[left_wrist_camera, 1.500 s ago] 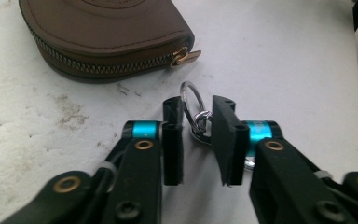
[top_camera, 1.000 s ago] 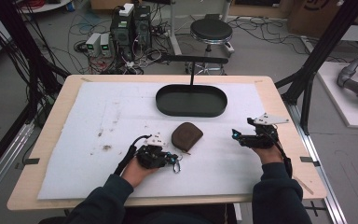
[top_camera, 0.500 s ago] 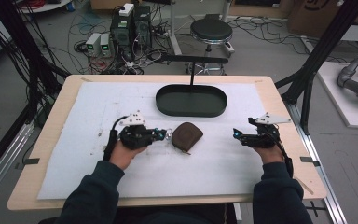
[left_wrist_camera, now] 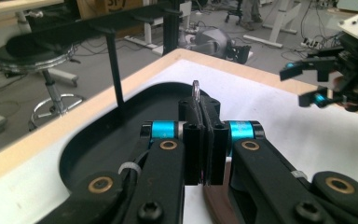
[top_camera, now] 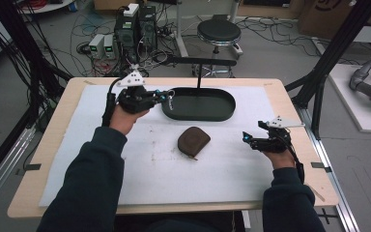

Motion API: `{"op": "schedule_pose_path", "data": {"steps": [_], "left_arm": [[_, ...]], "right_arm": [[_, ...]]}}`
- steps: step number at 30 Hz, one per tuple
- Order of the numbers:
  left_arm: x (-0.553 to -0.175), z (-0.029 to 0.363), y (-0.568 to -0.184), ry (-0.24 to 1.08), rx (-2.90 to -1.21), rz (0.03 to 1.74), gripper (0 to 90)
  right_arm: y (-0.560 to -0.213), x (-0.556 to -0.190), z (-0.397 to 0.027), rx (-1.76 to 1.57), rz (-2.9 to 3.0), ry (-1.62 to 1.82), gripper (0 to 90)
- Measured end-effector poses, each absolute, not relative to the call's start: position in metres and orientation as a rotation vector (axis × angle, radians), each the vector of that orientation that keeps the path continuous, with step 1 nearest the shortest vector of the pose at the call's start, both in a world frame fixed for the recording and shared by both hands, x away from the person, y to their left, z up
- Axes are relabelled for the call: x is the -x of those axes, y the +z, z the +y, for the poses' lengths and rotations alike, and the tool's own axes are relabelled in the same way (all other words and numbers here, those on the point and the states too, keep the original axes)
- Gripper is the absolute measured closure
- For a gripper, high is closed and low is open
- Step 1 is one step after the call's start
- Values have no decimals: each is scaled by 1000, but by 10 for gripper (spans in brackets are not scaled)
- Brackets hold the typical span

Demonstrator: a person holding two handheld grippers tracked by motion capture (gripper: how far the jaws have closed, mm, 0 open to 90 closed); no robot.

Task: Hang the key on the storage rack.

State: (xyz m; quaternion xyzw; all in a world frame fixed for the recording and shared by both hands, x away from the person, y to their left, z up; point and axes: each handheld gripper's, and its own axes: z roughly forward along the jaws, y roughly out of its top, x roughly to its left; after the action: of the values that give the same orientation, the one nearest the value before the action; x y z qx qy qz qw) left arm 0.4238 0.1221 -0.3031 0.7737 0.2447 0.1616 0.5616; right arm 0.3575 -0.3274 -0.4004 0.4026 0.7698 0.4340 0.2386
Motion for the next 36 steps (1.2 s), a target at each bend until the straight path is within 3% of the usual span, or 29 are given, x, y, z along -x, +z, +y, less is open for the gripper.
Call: {"op": "schedule_pose_path", "data": {"steps": [13, 36], "left_arm": [[-504, 114, -296, 441, -1813, 589, 879], [-551, 106, -310, 495, -1807, 740, 877]], "right_arm": [[-401, -358, -327, -1104, 2116, 1199, 194], [-402, -358, -329, -1113, 2121, 1213, 193]]}}
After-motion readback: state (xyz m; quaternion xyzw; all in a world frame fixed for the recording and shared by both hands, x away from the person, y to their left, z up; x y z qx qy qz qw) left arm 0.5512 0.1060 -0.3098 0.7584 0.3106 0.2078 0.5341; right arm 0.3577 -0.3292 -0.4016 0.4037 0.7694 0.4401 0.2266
